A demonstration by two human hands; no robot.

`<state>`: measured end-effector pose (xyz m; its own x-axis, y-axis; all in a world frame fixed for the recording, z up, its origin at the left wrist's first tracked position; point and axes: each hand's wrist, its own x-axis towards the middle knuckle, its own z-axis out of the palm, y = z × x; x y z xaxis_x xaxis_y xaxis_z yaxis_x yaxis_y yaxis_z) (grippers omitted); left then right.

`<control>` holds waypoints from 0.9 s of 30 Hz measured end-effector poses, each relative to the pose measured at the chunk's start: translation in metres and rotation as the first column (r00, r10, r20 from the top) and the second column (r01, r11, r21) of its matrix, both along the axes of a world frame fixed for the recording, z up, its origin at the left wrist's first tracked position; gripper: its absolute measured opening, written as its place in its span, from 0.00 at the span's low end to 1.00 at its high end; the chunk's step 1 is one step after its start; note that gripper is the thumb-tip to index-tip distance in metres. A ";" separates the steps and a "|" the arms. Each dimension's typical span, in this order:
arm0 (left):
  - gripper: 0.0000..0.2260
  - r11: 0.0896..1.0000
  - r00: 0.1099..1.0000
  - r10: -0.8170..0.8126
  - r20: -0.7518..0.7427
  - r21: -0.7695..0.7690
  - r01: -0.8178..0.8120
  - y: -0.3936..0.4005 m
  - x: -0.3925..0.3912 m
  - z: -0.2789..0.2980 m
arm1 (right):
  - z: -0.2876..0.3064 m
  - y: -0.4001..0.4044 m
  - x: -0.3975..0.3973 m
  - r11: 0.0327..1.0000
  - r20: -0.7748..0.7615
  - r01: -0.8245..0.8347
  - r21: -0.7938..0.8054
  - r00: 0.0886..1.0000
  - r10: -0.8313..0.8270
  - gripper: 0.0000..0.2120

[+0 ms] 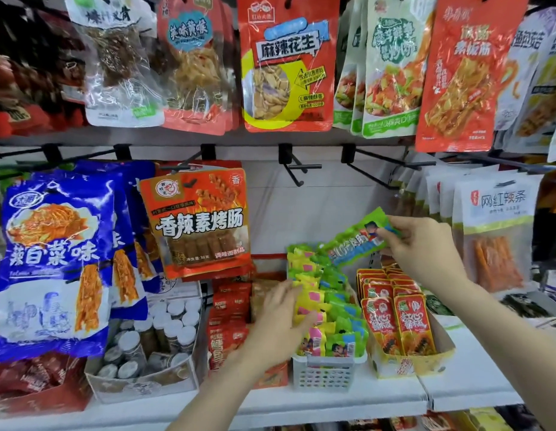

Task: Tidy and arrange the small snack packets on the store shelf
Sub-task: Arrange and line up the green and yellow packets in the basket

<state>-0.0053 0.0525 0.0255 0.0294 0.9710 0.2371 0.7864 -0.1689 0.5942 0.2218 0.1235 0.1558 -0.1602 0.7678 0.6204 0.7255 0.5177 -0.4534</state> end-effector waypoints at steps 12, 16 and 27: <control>0.38 0.998 0.960 0.029 -0.279 0.062 -0.012 0.010 0.012 -0.024 | -0.016 0.008 0.001 0.982 -0.131 -0.059 -0.181 0.991 0.036 0.07; 0.35 0.998 0.947 0.056 -0.317 0.051 -0.042 0.006 0.011 -0.022 | -0.021 0.004 -0.007 0.985 -0.105 -0.047 -0.165 0.994 0.029 0.06; 0.37 1.000 0.951 -0.011 -0.308 -0.007 0.009 0.001 0.003 -0.020 | -0.030 0.016 -0.050 0.958 0.317 -0.038 -0.283 0.939 0.131 0.15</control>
<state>-0.0020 0.0539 0.0056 0.1096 0.9716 0.2096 0.9297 -0.1748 0.3241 0.1721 0.1395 0.1257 -0.3907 0.8725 0.2933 0.8166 0.4756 -0.3272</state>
